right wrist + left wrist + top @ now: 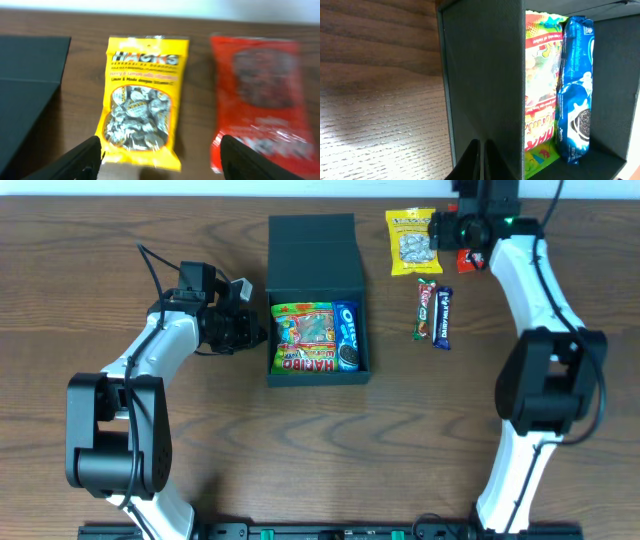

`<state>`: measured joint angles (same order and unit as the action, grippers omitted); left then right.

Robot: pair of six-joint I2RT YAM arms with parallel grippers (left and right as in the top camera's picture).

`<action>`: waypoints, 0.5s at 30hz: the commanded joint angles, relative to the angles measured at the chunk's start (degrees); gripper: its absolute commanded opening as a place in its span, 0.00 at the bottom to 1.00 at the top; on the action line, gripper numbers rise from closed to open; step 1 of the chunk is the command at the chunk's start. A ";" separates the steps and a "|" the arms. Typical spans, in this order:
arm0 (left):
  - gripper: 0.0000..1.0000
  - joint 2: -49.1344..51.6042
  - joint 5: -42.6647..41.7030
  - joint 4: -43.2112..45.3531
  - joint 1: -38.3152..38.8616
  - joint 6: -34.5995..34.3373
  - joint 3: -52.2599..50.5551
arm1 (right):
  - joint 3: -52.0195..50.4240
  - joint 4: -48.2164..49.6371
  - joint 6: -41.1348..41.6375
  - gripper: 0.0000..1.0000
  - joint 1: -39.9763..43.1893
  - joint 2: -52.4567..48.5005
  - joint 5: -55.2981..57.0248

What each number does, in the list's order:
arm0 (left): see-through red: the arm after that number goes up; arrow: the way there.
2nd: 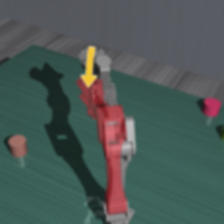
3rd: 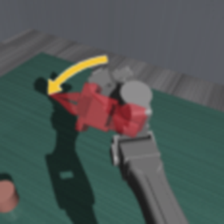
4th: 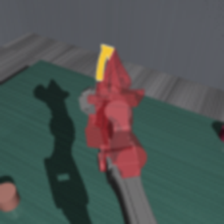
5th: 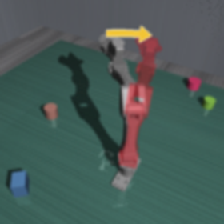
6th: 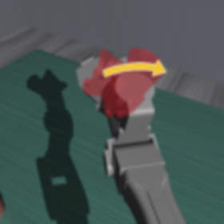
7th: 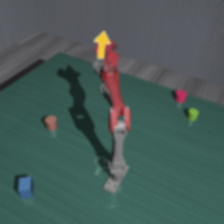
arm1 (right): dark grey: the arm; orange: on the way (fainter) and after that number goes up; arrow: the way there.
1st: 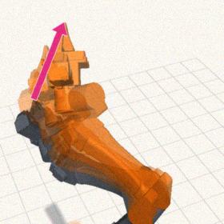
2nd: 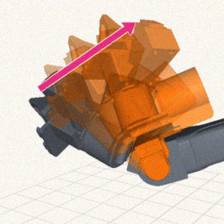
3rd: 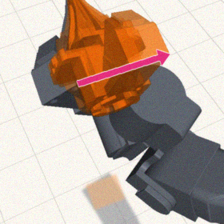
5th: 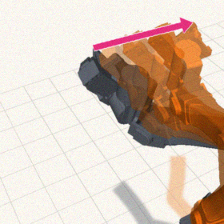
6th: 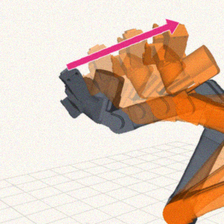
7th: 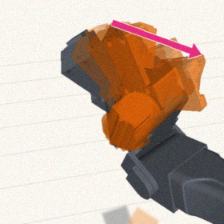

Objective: Pack container
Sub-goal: 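Reach the right gripper to the yellow Hacks bag and lift it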

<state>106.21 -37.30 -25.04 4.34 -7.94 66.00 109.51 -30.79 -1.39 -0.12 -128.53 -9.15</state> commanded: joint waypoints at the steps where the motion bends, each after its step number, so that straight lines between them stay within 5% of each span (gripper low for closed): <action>1: 0.06 0.17 0.22 0.04 0.13 -1.18 -0.22 | 0.42 2.34 -2.12 0.72 -0.39 -4.11 -6.08; 12: 0.06 0.17 0.22 0.02 0.13 -2.60 -0.22 | 0.42 7.19 -1.66 0.69 -1.92 -11.50 -1.55; 15: 0.06 0.17 0.22 0.04 0.13 -2.62 -0.22 | 0.42 7.15 -1.66 0.59 -2.36 -12.00 -1.09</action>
<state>106.21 -37.28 -25.04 4.34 -10.31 66.00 109.51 -23.55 -2.39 -1.58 -139.31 -11.29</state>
